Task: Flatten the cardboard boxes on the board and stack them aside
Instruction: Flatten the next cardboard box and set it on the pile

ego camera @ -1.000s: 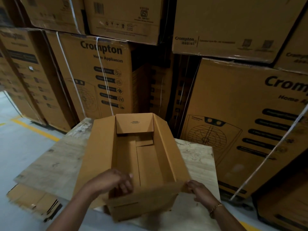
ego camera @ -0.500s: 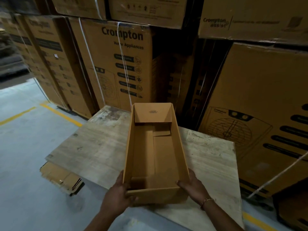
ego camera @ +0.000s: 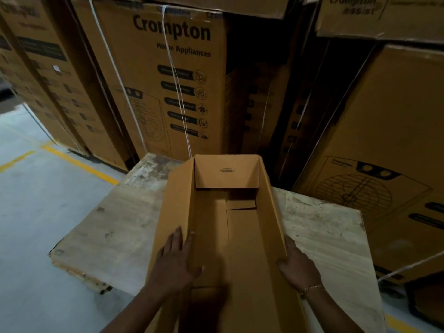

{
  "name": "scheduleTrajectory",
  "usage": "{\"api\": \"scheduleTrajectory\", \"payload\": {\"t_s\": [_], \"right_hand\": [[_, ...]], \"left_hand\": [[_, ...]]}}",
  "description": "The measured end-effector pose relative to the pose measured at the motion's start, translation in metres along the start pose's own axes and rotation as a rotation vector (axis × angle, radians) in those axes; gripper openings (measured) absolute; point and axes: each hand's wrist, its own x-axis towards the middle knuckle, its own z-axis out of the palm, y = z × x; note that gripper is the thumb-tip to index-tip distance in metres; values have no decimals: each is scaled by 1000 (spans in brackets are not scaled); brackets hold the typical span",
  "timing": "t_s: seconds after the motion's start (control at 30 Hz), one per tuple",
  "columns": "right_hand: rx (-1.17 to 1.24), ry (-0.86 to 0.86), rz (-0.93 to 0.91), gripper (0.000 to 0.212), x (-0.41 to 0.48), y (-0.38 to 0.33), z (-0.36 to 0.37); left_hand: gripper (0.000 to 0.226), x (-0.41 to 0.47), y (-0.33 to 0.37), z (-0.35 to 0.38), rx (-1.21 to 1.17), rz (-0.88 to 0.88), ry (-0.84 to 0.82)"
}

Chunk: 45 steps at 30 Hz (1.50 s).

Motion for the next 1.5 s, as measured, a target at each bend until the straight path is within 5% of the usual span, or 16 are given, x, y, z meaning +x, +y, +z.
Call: {"api": "scheduleTrajectory", "payload": {"t_s": [0.27, 0.43, 0.57, 0.67, 0.73, 0.9, 1.1, 1.2, 1.33, 1.4, 1.5], "right_hand": [[-57, -9, 172, 68, 13, -7, 3], [-107, 18, 188, 72, 11, -14, 6], [-326, 196, -28, 93, 24, -35, 9], [-315, 391, -269, 75, 56, -76, 8], [-40, 293, -256, 66, 88, -114, 7], [1256, -137, 360, 66, 187, -163, 22], [1777, 129, 267, 51, 213, -176, 11], [1459, 372, 17, 57, 203, -184, 1], [411, 601, -343, 51, 246, -187, -30], [-112, 510, -345, 58, 286, -182, -48], [-458, 309, -232, 59, 317, -168, -51]], "left_hand": [[124, 232, 3, -55, 269, 5, 209], [142, 297, 20, -65, 512, 107, 178], [131, 299, 14, -67, 287, 115, 264], [116, 285, 7, -67, -77, 33, 327], [109, 263, 6, -62, -247, -45, 285], [103, 207, -7, -29, -311, -147, 241], [97, 208, -1, -29, -366, -159, 258], [99, 209, 6, -31, -353, -155, 221], [100, 207, 11, -31, -332, -140, 220], [99, 206, 11, -32, -348, -143, 225], [97, 208, 8, -33, -371, -144, 222]]}}
